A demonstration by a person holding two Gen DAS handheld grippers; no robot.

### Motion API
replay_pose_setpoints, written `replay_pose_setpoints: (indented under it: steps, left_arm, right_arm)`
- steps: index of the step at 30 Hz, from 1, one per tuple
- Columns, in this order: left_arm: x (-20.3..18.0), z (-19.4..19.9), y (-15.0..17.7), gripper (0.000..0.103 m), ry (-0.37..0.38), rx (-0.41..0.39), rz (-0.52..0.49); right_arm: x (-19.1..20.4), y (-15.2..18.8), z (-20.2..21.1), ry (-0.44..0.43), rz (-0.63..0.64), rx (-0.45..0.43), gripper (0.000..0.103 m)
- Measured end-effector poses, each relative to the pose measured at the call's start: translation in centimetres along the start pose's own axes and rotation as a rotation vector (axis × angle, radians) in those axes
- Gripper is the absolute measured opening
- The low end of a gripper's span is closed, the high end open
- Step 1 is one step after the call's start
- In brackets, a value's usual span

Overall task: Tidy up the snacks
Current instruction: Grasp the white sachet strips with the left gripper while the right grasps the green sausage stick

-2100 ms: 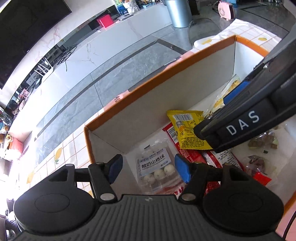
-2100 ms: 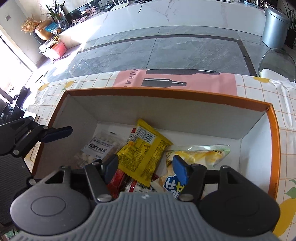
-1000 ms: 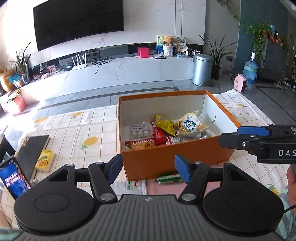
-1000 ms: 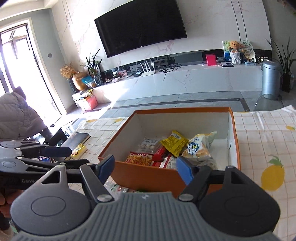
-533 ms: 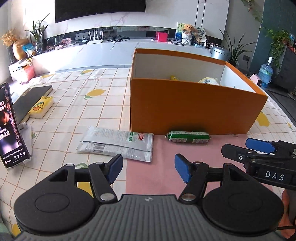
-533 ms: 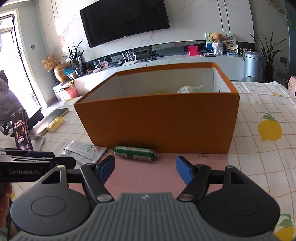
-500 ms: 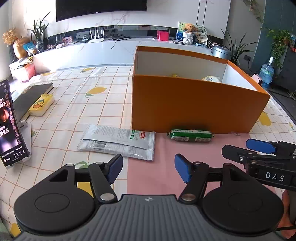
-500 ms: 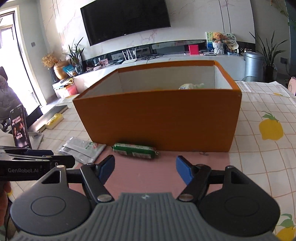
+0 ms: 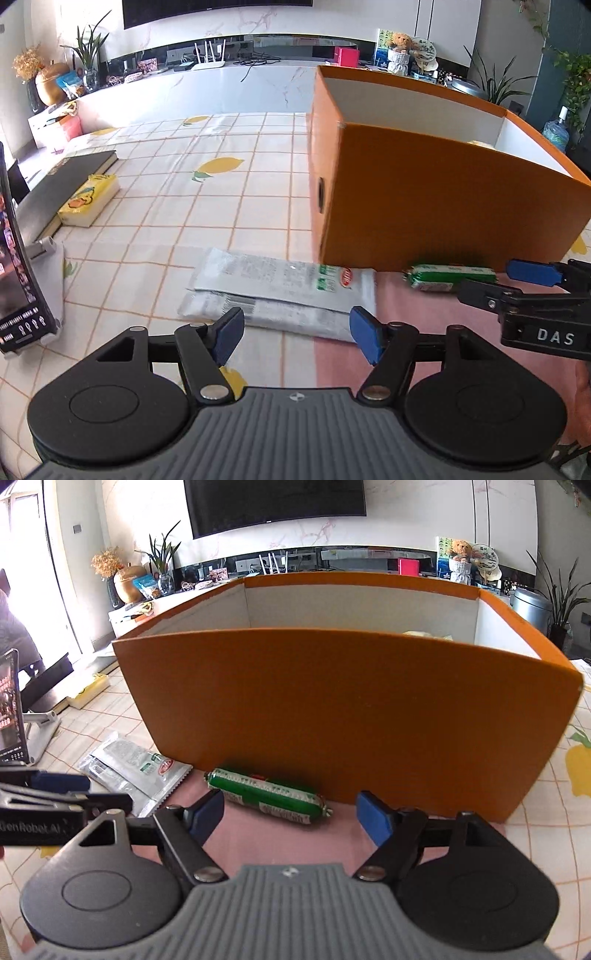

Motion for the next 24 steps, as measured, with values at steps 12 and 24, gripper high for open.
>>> replay_pose_setpoints:
  steps: [12,24]
  left_arm:
    - [4.1,-2.9,-2.1,0.087,0.016,-0.002,0.082]
    - [1.3,-0.6,0.8,0.082,0.170,0.100,0.045]
  right_arm:
    - [0.3,0.7,-0.6,-0.029,-0.007,0.016,0.046]
    - [1.7,3.1,2.6,-0.056,0.026,0.047,0.028]
Point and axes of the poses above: each gripper's, at about its wrist camera, not at the fingertips, and z roughly against the way its jaws point, x to its left, y to its underside, the point moved 3 cm from there along -z, roughly the way its jaws point, and after that the axes turned 5 degrees about x, right-handed, at the moved point
